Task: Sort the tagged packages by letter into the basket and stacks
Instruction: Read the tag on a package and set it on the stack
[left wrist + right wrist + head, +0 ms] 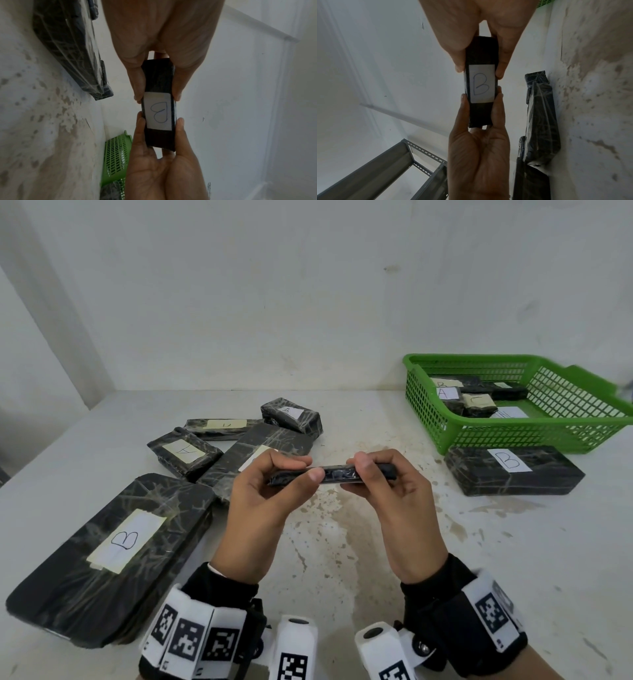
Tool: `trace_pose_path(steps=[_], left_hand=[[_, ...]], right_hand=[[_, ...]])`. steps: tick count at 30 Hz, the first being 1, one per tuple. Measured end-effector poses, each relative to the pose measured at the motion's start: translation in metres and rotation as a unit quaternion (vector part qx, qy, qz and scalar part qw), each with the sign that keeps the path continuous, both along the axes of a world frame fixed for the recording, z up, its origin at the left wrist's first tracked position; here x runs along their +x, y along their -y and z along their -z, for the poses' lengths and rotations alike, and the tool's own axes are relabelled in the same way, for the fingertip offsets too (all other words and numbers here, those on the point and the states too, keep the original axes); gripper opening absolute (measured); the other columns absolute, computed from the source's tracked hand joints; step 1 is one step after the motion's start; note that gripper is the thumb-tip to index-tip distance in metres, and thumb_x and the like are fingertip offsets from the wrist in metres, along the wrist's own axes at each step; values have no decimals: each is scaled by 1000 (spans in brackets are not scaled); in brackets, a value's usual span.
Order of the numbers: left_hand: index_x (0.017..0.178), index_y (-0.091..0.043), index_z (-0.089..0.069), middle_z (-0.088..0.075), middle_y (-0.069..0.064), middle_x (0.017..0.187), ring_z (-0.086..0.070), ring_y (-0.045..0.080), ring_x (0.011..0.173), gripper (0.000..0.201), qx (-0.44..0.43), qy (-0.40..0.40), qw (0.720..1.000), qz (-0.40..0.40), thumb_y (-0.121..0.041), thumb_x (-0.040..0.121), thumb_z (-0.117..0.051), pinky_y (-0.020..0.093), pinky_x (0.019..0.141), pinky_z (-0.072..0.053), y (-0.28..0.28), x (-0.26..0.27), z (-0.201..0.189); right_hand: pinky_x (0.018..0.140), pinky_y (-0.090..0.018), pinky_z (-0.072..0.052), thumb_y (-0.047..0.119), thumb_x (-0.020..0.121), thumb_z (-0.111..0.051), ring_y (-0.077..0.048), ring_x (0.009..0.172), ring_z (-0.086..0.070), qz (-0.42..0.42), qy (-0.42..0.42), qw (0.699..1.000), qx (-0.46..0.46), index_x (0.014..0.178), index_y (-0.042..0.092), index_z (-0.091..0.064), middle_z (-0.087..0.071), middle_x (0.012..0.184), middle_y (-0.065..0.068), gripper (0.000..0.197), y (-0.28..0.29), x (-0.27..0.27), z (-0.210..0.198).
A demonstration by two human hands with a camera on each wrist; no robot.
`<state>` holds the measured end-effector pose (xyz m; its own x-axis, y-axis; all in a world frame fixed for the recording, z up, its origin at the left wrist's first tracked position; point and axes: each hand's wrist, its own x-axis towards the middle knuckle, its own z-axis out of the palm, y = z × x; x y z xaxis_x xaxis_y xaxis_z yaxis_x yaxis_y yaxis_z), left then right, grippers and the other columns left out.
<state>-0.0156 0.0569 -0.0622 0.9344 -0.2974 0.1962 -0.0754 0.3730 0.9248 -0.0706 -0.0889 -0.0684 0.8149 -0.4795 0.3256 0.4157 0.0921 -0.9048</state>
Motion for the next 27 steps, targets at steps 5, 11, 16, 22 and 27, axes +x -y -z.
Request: trace_pose_path(steps=[5, 11, 16, 22, 27], left_hand=[[69, -26, -68, -73, 3, 108, -69, 19, 106, 18, 16, -4, 1000, 12, -30, 60, -84, 35, 92, -56, -4, 0, -3], [66, -28, -62, -73, 3, 111, -71, 22, 103, 24, 53, -1, 999, -5, -22, 62, -85, 32, 86, -58, -4, -1, -3], [64, -29, -62, -73, 5, 105, -71, 22, 98, 22, 42, -6, 999, -19, -19, 63, -82, 32, 84, -58, 0, -2, -1], [69, -28, -64, -72, 3, 115, -71, 19, 104, 24, 27, 12, 1000, 4, -33, 56, -84, 25, 82, -56, -6, 1, -2], [73, -24, -71, -72, 5, 113, -69, 24, 107, 16, -2, 11, 999, 36, -29, 62, -81, 32, 91, -57, -5, 3, 0]], right_hand=[[85, -33, -57, 25, 75, -74, -20, 85, -69, -2, 9, 1000, -15, 92, -3, -64, -70, 86, -3, 35, -2, -3, 0], [83, -33, -58, 22, 72, -77, -23, 86, -72, -1, 5, 1000, -17, 91, -3, -66, -73, 87, -7, 34, -4, -3, 2], [83, -32, -57, 23, 72, -76, -21, 86, -71, -12, 6, 1000, -14, 93, -3, -62, -73, 86, -4, 36, -6, -2, 4], [76, -20, -54, 18, 69, -76, -10, 81, -71, -14, 25, 999, -22, 91, 3, -60, -74, 84, 5, 31, -8, -4, 3], [85, -30, -56, 22, 72, -76, -14, 85, -70, -5, 6, 1000, -6, 91, 3, -61, -72, 84, 4, 30, -5, -1, 3]])
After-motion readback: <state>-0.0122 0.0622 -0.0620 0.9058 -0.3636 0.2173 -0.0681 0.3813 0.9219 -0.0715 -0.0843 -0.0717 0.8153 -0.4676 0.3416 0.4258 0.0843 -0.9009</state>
